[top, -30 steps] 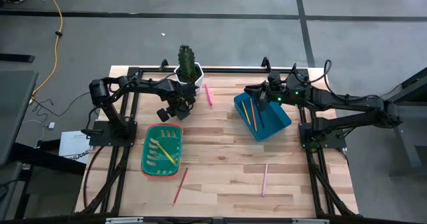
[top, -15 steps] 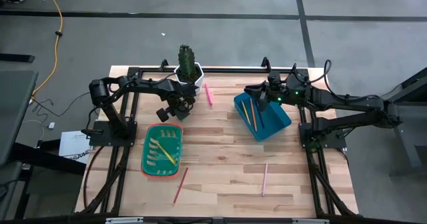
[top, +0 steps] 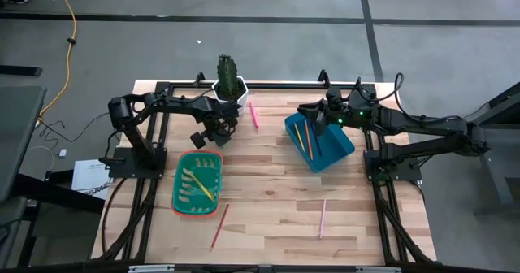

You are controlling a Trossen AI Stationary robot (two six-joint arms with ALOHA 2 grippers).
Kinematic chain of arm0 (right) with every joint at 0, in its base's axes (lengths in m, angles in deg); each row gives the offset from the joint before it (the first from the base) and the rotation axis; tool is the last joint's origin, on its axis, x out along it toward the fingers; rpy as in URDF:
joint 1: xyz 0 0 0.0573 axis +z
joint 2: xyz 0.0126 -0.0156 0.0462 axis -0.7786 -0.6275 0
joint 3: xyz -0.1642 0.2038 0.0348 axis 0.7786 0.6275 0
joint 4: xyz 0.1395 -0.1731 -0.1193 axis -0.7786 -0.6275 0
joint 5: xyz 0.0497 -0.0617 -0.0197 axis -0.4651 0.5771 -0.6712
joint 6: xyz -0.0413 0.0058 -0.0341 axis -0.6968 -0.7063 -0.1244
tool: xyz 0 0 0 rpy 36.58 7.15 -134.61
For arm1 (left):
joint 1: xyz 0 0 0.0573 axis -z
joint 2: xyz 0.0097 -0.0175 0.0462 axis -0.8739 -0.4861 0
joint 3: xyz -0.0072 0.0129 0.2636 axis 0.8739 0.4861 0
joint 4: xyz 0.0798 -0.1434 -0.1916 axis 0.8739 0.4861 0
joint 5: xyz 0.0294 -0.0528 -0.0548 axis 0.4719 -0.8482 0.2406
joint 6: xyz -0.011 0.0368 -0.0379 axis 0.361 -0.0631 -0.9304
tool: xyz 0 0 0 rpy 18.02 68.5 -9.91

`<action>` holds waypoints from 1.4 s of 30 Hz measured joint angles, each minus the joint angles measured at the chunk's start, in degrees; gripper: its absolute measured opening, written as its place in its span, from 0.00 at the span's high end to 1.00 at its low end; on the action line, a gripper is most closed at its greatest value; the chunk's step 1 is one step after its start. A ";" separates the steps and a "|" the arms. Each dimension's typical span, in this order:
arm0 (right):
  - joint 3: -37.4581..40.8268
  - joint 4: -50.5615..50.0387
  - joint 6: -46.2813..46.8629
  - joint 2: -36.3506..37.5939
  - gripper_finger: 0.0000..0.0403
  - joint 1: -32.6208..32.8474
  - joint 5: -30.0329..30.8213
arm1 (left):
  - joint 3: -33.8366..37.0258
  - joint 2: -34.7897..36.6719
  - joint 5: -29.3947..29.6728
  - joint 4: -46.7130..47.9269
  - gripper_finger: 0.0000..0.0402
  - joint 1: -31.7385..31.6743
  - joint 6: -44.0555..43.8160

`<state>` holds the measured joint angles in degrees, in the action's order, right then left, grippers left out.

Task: Sort pens & pencils
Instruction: Put the green pen into the green basket

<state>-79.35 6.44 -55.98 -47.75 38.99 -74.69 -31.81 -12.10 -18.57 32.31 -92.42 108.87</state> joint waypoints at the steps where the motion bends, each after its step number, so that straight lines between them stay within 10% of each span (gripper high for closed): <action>1: 0.00 0.01 0.00 0.00 0.80 0.01 0.00 | 0.02 0.00 0.00 0.03 0.94 0.00 -0.14; 42: 0.01 0.01 -1.99 0.00 0.80 0.00 0.17 | -6.25 6.26 -2.85 5.98 0.94 0.56 -6.68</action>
<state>-79.33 6.45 -57.97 -47.75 38.99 -74.51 -38.06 -5.84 -21.42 38.29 -91.86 102.19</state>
